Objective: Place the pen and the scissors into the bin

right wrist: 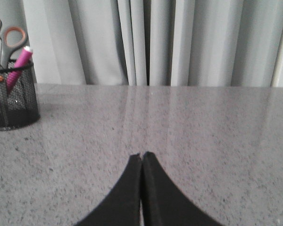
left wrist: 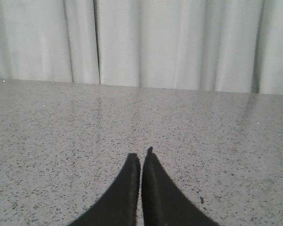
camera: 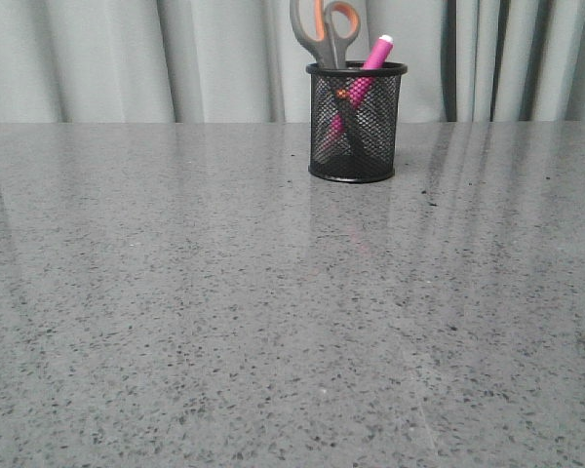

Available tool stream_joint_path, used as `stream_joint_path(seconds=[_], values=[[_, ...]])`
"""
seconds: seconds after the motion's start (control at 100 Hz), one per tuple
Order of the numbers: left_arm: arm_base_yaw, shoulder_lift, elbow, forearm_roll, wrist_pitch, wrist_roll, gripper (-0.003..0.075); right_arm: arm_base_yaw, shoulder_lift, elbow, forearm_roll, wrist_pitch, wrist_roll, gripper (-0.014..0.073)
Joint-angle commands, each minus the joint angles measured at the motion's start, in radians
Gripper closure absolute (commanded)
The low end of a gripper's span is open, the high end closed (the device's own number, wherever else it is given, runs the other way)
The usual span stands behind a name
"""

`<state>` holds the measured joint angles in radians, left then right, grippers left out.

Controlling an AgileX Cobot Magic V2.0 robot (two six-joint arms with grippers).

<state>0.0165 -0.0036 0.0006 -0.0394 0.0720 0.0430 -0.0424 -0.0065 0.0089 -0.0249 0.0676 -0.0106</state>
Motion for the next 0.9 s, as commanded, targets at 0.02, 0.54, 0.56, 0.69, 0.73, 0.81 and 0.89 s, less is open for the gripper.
stream_joint_path(seconds=[0.02, 0.54, 0.56, 0.69, 0.73, 0.81, 0.89], values=[[-0.003, -0.032, 0.045, -0.011, -0.072, -0.011, 0.0739, -0.006, -0.023, 0.016, -0.02, -0.043, 0.003, 0.067], [-0.003, -0.032, 0.045, -0.011, -0.072, -0.011, 0.0739, -0.006, -0.023, 0.016, -0.02, 0.006, 0.003, 0.067], [-0.003, -0.032, 0.045, -0.011, -0.072, -0.011, 0.0739, -0.006, -0.023, 0.016, -0.02, 0.006, 0.003, 0.067], [-0.003, -0.032, 0.045, -0.011, -0.072, -0.011, 0.0739, -0.006, -0.023, 0.016, -0.02, 0.008, 0.003, 0.067], [-0.003, -0.032, 0.045, -0.011, -0.072, -0.011, 0.0739, -0.006, -0.023, 0.016, -0.02, 0.008, 0.003, 0.067], [-0.003, -0.032, 0.045, -0.011, -0.072, -0.011, 0.0739, -0.006, -0.023, 0.016, -0.02, 0.008, 0.003, 0.067], [-0.003, -0.032, 0.045, -0.011, -0.072, -0.011, 0.0739, -0.006, -0.023, 0.016, -0.02, 0.008, 0.003, 0.067]])
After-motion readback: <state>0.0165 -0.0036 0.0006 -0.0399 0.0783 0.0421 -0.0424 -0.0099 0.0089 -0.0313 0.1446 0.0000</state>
